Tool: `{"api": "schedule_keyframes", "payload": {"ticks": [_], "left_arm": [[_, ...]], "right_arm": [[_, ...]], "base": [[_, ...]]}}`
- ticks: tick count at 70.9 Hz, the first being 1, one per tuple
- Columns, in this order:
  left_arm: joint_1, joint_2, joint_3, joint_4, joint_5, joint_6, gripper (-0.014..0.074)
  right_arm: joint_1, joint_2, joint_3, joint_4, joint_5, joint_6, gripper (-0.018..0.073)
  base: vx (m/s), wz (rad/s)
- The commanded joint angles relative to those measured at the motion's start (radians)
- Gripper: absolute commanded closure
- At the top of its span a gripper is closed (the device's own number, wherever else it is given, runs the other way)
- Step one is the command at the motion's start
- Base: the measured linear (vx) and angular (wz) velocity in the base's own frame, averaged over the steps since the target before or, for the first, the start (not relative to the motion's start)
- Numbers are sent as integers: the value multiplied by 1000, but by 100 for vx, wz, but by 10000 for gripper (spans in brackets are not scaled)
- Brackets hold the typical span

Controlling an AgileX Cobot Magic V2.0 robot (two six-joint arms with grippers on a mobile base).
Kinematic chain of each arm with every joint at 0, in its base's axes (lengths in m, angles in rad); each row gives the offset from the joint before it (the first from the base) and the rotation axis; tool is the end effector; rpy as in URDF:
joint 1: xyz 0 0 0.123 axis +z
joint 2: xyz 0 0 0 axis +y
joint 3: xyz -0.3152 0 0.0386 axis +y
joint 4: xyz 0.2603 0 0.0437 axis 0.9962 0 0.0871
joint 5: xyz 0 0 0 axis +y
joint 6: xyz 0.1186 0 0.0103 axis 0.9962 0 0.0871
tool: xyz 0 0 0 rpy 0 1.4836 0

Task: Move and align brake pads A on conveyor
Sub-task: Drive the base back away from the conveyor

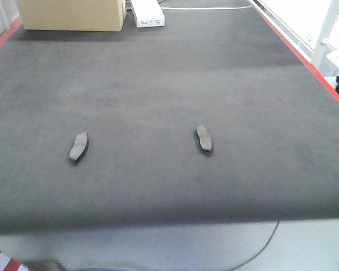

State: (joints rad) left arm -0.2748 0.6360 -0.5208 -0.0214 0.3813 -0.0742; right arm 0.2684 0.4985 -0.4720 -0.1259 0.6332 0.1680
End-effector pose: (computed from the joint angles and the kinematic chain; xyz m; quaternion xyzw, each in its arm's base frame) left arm 0.1365 -0.0395 0.3073 0.0776 0.8324 -0.1039 0.5388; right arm 0.1016 0.0188 0.2804 -0.0706 0.8738 0.0478 0.4787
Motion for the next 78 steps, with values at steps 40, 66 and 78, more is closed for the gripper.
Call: {"api": "schedule_keyframes", "payload": {"ticks": [40, 66, 78], "left_arm": [[-5, -1, -27, -2, -71, -1, 604], [-5, -1, -27, -2, -71, -1, 604], [-5, -1, -27, -2, -71, -1, 604]], "right_arm": [[-5, 3, -27, -11, -62, -5, 568], [-5, 3, -27, -11, -63, -5, 568], [-5, 3, -27, -11, -63, -5, 568]], "base": [[-28, -10], [-18, -66], [-14, -82]]}}
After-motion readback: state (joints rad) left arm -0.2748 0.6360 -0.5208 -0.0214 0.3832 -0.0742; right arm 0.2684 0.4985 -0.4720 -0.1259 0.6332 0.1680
